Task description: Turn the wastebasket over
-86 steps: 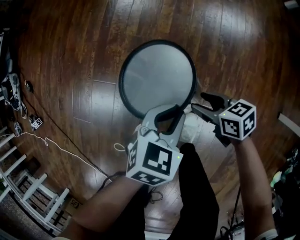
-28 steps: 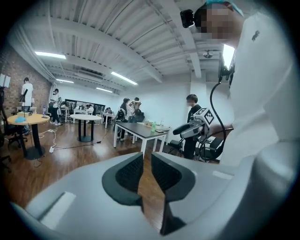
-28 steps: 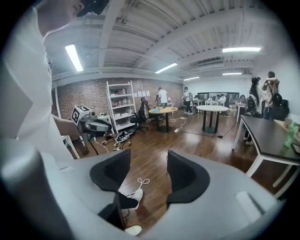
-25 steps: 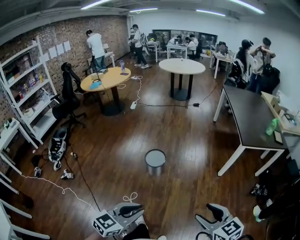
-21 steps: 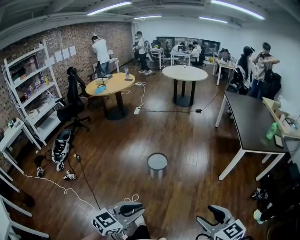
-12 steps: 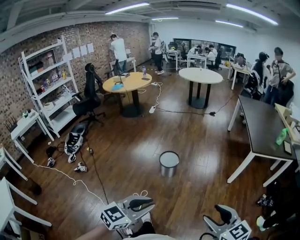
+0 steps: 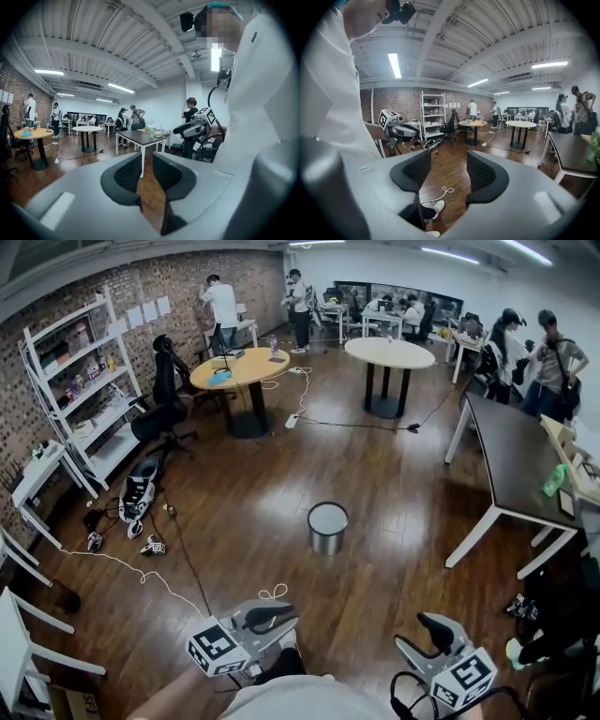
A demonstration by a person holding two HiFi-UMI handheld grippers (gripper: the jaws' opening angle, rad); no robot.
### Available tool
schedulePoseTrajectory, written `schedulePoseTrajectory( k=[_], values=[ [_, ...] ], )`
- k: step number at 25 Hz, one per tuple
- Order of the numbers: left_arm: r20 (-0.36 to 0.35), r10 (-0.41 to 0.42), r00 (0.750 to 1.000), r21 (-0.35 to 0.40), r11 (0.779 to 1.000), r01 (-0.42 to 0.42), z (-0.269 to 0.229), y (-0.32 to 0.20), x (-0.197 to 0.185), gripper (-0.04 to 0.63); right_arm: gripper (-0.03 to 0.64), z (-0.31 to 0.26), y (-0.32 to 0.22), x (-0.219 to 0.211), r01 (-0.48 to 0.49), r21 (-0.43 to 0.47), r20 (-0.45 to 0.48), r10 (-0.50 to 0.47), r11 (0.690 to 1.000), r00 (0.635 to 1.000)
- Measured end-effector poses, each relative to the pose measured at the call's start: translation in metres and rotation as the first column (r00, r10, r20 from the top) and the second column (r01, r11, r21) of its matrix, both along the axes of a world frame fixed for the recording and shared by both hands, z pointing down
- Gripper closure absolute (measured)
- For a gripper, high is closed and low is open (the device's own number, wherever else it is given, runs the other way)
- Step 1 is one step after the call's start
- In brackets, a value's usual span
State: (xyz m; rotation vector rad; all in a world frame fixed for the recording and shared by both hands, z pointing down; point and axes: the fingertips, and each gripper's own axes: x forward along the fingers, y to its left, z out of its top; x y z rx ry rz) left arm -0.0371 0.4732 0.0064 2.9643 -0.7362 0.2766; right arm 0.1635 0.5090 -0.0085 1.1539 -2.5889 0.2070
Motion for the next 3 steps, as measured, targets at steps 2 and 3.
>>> schedulePoseTrajectory(
  k=[2,3],
  values=[
    [0.002,0.000,1.000,0.014,1.000,0.000,-0.0008,-0.0070,0.0011,0.526,0.371,-0.0009,-0.0066,0.0006,0.000,0.015,-0.001,0.000,1.000,1.000],
    [0.003,0.000,1.000,0.021,1.000,0.000,-0.0012,-0.0107,0.0017,0.525,0.371,-0.0013,-0.0098,0.0010,0.000,0.023,-0.002,0.000,1.000,1.000]
  ],
)
